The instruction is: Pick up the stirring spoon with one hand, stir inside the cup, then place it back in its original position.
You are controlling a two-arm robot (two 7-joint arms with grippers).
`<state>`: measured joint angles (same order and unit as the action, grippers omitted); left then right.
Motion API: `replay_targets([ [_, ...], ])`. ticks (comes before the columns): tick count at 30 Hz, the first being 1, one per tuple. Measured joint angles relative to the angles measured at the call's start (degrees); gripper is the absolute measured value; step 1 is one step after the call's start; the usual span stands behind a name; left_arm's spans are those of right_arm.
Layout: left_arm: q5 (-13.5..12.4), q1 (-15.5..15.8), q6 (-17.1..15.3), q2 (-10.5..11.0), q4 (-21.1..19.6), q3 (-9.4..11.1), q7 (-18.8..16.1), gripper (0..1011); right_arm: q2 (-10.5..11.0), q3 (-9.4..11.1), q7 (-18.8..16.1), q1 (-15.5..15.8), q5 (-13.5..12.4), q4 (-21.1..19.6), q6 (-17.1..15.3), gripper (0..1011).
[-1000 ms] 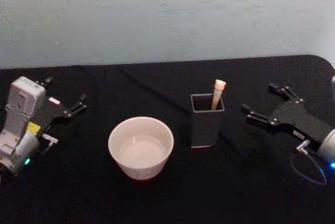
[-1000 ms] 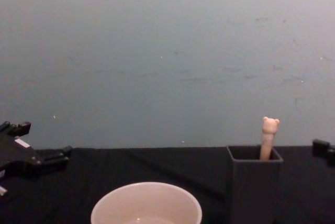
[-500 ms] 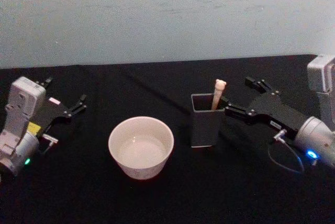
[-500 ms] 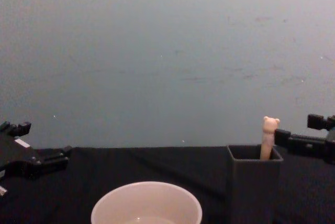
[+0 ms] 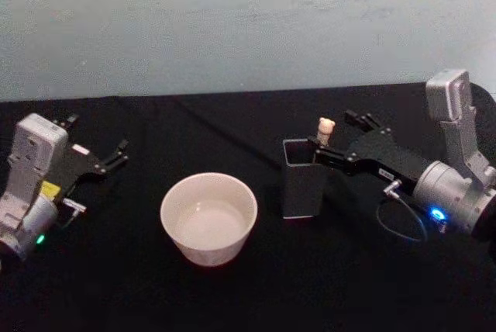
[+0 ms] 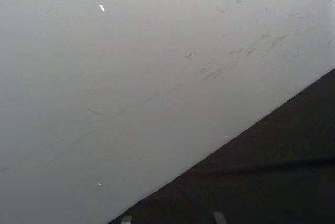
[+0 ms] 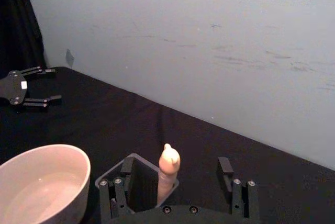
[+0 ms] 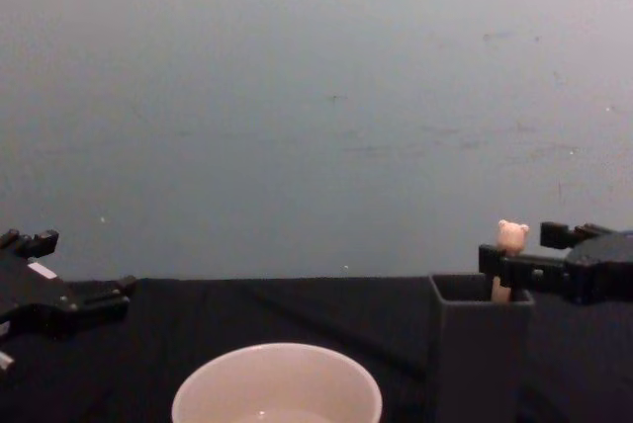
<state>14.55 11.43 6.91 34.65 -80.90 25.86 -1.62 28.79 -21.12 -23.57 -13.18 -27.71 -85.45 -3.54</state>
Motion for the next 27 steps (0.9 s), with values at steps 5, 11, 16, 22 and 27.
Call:
replay_targets([
  [5, 0.00, 0.00, 0.00, 0.00, 0.00, 0.00, 0.00, 1001, -0.93, -0.04, -0.47, -0.67, 0.37, 0.79, -0.71, 1002],
  [11, 0.00, 0.00, 0.00, 0.00, 0.00, 0.00, 0.00, 1001, -1.33, 0.16, -0.77, -0.78, 0.46, 0.98, -1.10, 1000],
  [16, 0.00, 0.00, 0.00, 0.00, 0.00, 0.00, 0.00, 1001, -1.28, 0.16, -0.74, -0.75, 0.45, 0.94, -1.10, 1000],
  [22, 0.00, 0.00, 0.00, 0.00, 0.00, 0.00, 0.00, 1001, -1.20, 0.15, -0.69, -0.71, 0.45, 0.88, -1.04, 1002],
  [27, 0.00, 0.00, 0.00, 0.00, 0.00, 0.00, 0.00, 1001, -1.17, 0.15, -0.64, -0.69, 0.44, 0.85, -0.98, 1002],
])
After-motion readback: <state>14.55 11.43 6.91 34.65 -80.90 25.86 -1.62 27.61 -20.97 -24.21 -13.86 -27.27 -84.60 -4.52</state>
